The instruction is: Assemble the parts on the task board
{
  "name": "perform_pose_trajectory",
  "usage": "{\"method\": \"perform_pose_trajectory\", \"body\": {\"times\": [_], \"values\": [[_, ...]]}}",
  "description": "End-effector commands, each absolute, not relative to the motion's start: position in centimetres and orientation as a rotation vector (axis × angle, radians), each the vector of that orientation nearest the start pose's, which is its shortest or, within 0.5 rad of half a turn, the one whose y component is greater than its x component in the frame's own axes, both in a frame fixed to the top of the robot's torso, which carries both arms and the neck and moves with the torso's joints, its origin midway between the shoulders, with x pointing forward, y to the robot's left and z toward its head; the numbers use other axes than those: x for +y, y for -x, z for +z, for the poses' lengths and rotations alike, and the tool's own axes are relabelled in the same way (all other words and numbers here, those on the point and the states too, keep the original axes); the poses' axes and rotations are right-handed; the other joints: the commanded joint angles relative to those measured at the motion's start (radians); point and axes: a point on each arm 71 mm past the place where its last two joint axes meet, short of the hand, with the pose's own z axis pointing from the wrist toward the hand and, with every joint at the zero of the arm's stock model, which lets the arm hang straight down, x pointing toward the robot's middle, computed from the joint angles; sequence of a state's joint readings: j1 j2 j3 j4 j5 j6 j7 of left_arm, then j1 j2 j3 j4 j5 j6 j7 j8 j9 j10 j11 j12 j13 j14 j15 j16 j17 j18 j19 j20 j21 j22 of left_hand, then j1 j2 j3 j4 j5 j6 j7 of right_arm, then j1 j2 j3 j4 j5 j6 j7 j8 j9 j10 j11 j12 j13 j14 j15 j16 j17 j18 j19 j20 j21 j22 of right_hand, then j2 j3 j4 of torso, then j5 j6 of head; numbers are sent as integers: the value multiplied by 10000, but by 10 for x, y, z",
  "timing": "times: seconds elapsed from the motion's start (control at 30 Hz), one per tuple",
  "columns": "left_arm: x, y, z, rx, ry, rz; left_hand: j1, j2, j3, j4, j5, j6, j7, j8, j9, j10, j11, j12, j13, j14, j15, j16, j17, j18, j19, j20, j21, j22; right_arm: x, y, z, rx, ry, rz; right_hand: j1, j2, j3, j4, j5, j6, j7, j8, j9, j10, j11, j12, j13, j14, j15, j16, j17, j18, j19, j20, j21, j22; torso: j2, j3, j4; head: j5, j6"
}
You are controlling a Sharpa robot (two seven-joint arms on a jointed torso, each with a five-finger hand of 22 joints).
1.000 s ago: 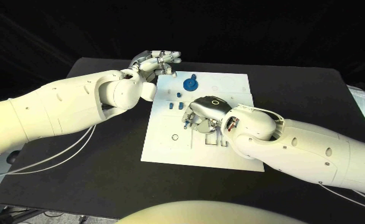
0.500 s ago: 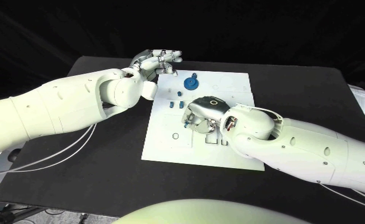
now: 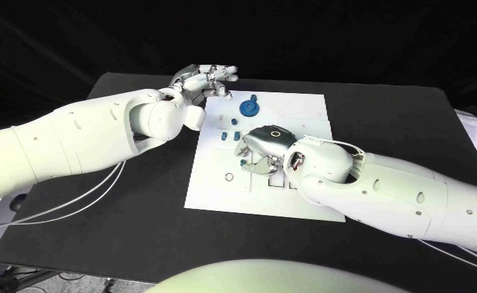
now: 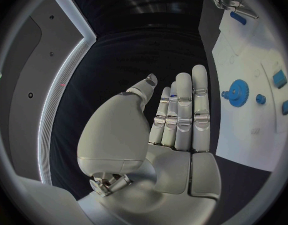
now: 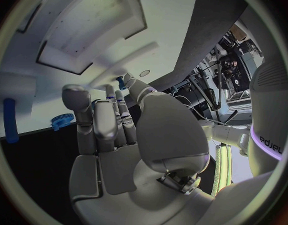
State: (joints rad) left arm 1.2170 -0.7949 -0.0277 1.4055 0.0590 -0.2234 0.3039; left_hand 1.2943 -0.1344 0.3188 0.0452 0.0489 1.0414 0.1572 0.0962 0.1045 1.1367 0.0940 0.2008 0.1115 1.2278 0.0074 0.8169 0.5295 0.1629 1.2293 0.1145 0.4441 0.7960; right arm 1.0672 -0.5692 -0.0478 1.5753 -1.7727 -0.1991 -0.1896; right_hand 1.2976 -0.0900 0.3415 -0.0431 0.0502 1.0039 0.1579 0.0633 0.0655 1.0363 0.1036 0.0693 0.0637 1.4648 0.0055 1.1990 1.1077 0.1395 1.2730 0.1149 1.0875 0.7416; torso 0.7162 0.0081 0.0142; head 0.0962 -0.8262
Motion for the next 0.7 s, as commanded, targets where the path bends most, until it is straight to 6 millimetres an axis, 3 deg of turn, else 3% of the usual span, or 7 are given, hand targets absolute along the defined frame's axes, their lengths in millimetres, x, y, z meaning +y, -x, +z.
{"method": "perform_pose_trajectory", "body": {"times": [0.03,0.2,0.33,0.7], "values": [[215,-514,-180,14788,12152,-15693,-43,90,-68,-6,10,-15,45,-22,-18,-81,7,22,9,-24,69,-66,-16,187,50,-1,-45,-20,-51,-422,-236,16819,5490,7216,8,-74,-137,1,17,-130,-2,-12,5,-174,20,102,23,272,91,-48,-40,66,-91,-13,-53,-55,-1,-2,-6,-2,-13],[216,-514,-180,14823,12176,-15668,-29,113,-97,-3,11,-23,50,-22,-22,-105,13,25,10,-41,76,-73,-30,186,49,4,-72,-43,-57,-419,-229,16166,5007,7642,48,-64,-194,-2,52,-94,0,23,26,-204,15,179,37,268,86,-41,-44,71,-94,-9,-58,-63,5,11,-2,-13,-10],[217,-514,-180,14835,12189,-15640,-23,119,-102,-3,11,-25,51,-22,-23,-111,14,25,10,-46,77,-75,-33,186,49,6,-78,-48,-69,-415,-221,15873,4596,7959,115,-39,-270,-4,71,10,2,62,54,-146,2,360,64,272,77,-38,-66,70,-76,-8,-49,-53,-4,0,-2,-38,17],[220,-513,-180,14904,12124,-15593,35,171,-124,-17,12,-26,51,-15,-28,-139,17,35,12,-72,82,-85,-54,187,47,12,-118,-81,-133,-429,-184,16235,3519,7103,172,-128,-506,-3,124,49,-78,36,57,-202,-40,590,43,216,40,-199,-284,99,-129,-34,-160,-215,-4,1,-31,-146,134]]}}
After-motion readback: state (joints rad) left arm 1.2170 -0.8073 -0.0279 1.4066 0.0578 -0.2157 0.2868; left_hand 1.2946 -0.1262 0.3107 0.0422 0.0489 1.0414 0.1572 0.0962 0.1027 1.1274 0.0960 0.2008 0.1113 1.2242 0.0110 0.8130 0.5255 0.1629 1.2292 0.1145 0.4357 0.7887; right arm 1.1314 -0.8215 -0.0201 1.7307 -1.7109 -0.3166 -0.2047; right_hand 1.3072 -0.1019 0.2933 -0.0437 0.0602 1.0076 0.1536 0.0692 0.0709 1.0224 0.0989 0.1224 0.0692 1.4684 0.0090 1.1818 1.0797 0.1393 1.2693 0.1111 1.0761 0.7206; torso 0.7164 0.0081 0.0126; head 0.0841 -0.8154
